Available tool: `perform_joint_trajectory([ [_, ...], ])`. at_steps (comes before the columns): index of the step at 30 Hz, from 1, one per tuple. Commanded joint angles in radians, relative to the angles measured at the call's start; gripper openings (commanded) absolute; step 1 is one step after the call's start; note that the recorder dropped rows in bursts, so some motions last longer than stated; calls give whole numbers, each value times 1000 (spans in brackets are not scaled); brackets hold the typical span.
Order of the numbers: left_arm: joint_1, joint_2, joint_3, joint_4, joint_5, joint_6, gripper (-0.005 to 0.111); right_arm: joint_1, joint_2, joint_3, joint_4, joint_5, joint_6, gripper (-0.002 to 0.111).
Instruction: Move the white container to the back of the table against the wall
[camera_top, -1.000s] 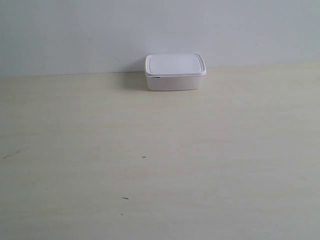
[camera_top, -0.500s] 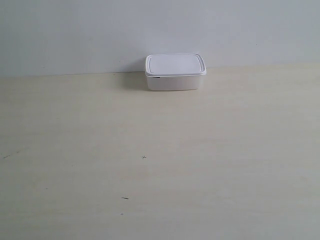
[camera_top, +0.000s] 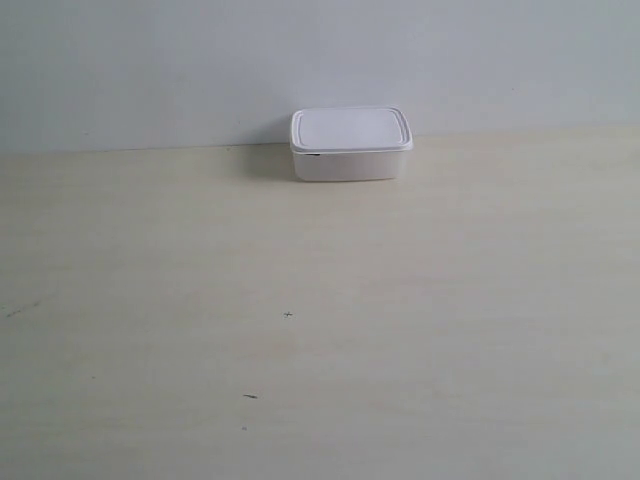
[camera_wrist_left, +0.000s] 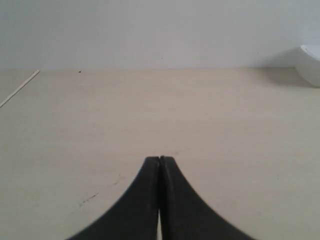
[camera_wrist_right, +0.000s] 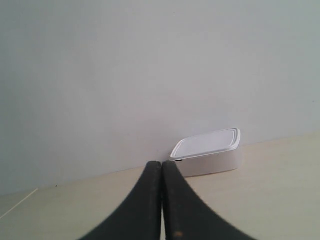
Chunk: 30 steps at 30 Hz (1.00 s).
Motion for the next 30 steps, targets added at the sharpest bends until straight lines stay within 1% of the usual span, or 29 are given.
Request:
perform_joint_trajectory([
  [1, 2, -6, -1, -91, 38, 133, 0, -2, -6, 5, -5, 0, 1, 0],
  [5, 2, -6, -1, -139, 53, 126, 0, -2, -6, 5, -5, 0, 1, 0],
  [24, 2, -6, -1, -135, 53, 126, 0, -2, -6, 5, -5, 0, 1, 0],
  [28, 2, -6, -1, -135, 53, 126, 0, 32, -6, 5, -5, 3, 1, 0],
  [30, 2, -6, -1, -135, 53, 126, 0, 44, -6, 5, -14, 17, -59, 0],
])
